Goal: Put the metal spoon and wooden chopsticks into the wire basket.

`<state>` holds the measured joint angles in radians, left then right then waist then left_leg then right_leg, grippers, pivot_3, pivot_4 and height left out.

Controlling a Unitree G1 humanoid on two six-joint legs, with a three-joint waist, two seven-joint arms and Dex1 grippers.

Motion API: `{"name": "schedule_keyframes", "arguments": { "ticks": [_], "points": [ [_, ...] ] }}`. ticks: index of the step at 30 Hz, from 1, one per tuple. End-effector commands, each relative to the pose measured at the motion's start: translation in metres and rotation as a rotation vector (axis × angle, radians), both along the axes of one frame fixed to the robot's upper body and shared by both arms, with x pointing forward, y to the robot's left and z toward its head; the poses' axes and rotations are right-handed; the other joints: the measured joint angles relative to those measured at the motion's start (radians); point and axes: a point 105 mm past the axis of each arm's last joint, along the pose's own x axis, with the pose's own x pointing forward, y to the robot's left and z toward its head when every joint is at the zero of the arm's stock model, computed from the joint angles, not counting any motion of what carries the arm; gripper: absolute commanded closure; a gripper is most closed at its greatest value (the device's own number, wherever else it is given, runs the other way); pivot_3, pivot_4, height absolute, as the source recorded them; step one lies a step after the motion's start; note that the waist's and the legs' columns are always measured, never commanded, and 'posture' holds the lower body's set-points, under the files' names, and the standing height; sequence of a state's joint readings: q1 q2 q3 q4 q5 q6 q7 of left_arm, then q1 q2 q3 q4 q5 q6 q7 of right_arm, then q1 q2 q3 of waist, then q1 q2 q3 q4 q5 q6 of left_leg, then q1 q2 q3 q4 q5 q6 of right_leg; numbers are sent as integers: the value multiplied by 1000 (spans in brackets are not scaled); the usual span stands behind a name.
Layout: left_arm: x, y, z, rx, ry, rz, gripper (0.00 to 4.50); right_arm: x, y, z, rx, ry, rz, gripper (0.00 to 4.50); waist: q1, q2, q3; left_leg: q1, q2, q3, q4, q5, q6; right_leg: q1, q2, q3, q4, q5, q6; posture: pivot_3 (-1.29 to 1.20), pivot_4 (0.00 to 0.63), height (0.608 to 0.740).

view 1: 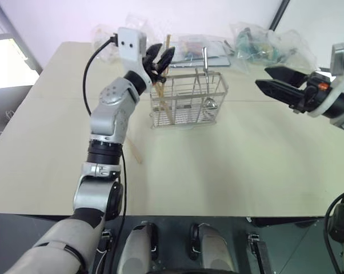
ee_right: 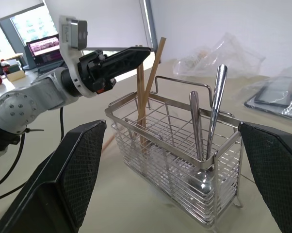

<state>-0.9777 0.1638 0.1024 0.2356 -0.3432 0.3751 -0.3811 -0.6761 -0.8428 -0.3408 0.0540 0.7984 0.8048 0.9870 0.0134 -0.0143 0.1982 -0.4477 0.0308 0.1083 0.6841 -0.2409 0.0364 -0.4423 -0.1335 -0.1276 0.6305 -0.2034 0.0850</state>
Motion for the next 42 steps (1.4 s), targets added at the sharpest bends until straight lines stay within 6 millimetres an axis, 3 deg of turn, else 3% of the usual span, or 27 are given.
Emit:
{"name": "schedule_keyframes", "arguments": {
  "ticks": [1,6,8,12,16,19,26,30,34,42],
  "points": [
    [-20,12,41,-41,-78,-3,509,-2,2,12,-7,-54,11,0,-1,0,0,0,0,0,0,0,0,0,0,0,0,0,0,0,150,704],
    [-38,49,97,-139,-80,142,509,2,8,7,-15,-45,33,0,-1,0,0,0,0,-1,0,0,0,0,1,0,1,0,0,0,150,704],
    [-36,67,103,-163,-14,264,509,0,12,3,-40,-44,59,0,-1,0,0,0,0,-1,0,0,0,0,0,0,0,0,0,0,150,704],
    [-21,109,58,-116,352,510,509,-15,26,-5,-116,-51,191,0,0,1,0,3,0,-1,0,0,0,3,0,0,0,-1,1,0,150,704],
    [-26,144,34,-113,502,683,509,-24,33,-15,-181,-36,264,0,-1,-1,0,3,0,-2,0,0,0,3,1,0,1,-1,1,0,150,704],
    [-28,158,15,-157,622,757,509,-29,37,-22,-204,-17,306,0,1,-1,0,2,0,-2,0,3,-6,2,1,0,1,-1,1,0,150,704],
    [-23,135,-67,-113,970,748,509,-34,48,-29,-211,1,363,0,5,-1,0,2,-1,-2,0,4,-7,3,0,0,0,-1,1,0,150,704],
    [-22,133,-100,-56,1050,772,509,-37,53,-30,-210,1,383,0,-6,-1,0,2,0,-1,-1,4,-7,1,1,0,1,0,1,0,150,704],
    [-18,132,-125,-14,1107,790,509,-38,55,-29,-193,5,383,0,0,-1,0,2,0,-1,-1,4,-8,0,1,0,1,-1,0,0,150,704],
    [10,129,-160,-3,1127,781,509,-40,59,-28,-165,8,369,0,9,-1,0,2,0,-1,-1,4,-8,1,0,0,1,0,0,0,150,704]
  ]
}}
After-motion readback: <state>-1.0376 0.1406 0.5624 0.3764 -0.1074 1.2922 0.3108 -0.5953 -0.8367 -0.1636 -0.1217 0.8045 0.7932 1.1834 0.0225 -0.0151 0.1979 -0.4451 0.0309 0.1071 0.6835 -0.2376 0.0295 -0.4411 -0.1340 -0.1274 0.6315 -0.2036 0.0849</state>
